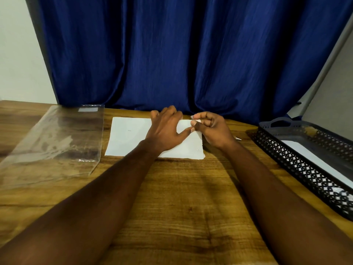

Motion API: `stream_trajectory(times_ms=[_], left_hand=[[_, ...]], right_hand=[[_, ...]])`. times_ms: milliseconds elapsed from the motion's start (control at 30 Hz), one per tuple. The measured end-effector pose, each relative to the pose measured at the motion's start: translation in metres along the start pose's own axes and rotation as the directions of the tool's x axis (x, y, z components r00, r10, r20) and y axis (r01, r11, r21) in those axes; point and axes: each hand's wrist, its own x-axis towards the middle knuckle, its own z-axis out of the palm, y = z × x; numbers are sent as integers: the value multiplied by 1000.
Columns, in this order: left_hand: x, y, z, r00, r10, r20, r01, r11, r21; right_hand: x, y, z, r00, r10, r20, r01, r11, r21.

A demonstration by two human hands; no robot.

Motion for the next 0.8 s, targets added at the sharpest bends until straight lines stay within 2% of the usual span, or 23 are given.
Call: stream_trajectory(times_ms=[200,533,633,800], left_hand=[[1,1,-2,1000,14,3,-14,1000,-9],[2,5,-3,998,58,24,-58,998,7],[2,5,-3,998,54,20,-55,998,33],[2,5,-2,1000,-20,11,20,998,51]], right_hand=[[-4,-1,-5,1000,-1,11,0,991,137],[-2,1,-9,998,24,61,-34,983,178],[-4,2,-5,998,62,19,-64,984,166],[0,6,0,982,161,-97,-133,960,244]])
